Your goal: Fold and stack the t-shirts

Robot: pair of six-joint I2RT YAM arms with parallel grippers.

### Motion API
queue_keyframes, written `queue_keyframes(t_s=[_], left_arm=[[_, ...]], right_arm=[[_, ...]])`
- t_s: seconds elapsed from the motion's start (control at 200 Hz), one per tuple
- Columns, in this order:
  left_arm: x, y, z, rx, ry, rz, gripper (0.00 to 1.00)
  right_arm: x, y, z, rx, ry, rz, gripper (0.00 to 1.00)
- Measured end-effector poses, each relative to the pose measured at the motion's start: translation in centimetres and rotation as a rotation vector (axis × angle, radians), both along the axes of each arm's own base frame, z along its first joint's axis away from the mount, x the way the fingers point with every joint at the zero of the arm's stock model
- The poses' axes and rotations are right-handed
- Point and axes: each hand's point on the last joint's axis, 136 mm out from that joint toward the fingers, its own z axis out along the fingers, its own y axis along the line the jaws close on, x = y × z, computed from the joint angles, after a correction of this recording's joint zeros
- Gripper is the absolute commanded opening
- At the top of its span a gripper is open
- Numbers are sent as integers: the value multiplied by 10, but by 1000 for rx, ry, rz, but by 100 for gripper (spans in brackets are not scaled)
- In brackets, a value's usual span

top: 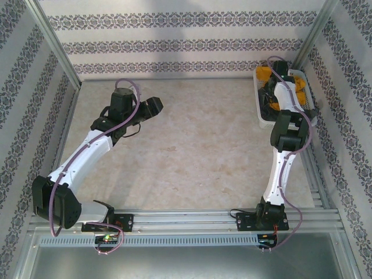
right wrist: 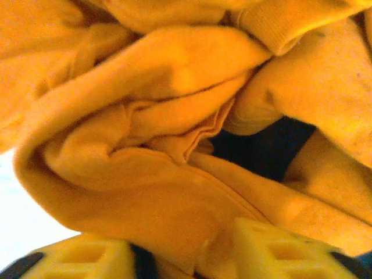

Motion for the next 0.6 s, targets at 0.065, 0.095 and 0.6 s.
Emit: queue_keyframes(t_s=[0.065, 0.095, 0.6], left_arm=[[-1, 0, -2, 2, 7, 0, 70], [-1, 0, -2, 2, 7, -1, 70], [0, -3, -10, -4, 30, -14, 68]], right_arm=[[2, 0, 3, 2, -29, -8, 45], [3, 0, 5, 4, -41, -9, 50], [22, -26, 39, 99, -191, -70, 66]])
